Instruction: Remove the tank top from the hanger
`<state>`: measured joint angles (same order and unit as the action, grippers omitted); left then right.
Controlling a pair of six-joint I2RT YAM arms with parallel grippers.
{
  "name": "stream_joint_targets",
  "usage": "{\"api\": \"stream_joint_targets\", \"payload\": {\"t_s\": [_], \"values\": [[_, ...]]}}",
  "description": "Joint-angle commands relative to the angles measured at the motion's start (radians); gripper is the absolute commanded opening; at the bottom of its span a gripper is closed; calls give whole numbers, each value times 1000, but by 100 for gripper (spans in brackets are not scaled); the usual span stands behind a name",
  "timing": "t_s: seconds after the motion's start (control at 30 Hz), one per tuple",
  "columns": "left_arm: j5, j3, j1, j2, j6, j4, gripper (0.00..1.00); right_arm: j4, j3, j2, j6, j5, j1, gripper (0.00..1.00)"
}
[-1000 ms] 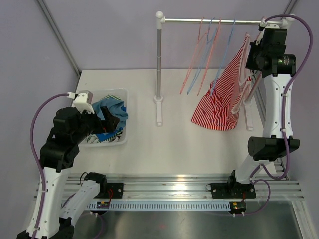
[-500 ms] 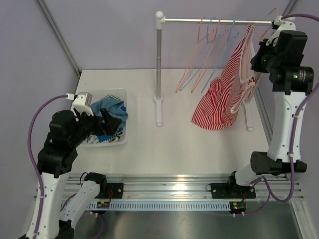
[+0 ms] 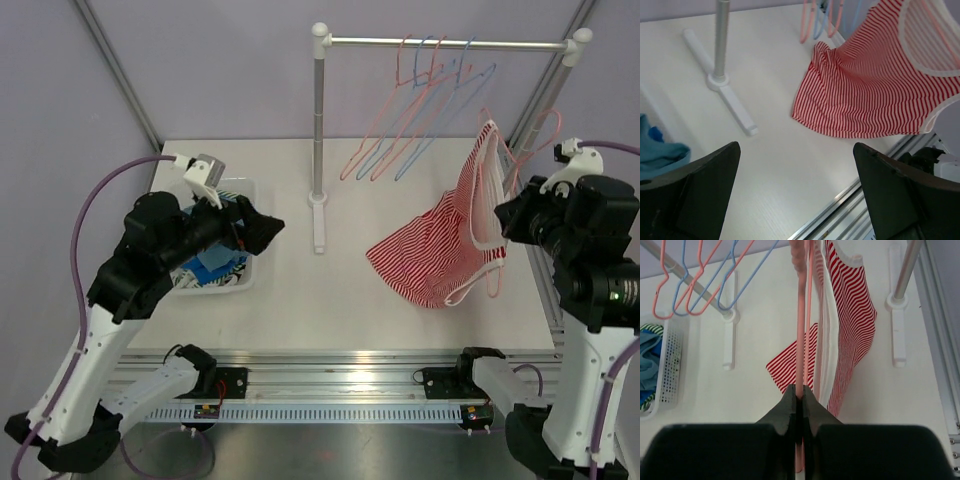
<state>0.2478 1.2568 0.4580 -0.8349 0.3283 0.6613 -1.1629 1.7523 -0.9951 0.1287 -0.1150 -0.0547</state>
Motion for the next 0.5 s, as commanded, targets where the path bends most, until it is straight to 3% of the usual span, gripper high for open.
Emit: {"api": "stream_joint_targets", "payload": {"t_s": [0.0, 0.27, 0.47], "values": [[-160, 79, 187, -79, -3, -173, 99, -9, -89, 143, 23, -61, 10, 0], [-431, 252, 635, -349, -205, -403, 99, -73, -231, 334, 63, -132, 133, 0], [-433, 447, 676, -621, -224, -456, 99, -98, -226, 365, 69, -181, 185, 0]]}}
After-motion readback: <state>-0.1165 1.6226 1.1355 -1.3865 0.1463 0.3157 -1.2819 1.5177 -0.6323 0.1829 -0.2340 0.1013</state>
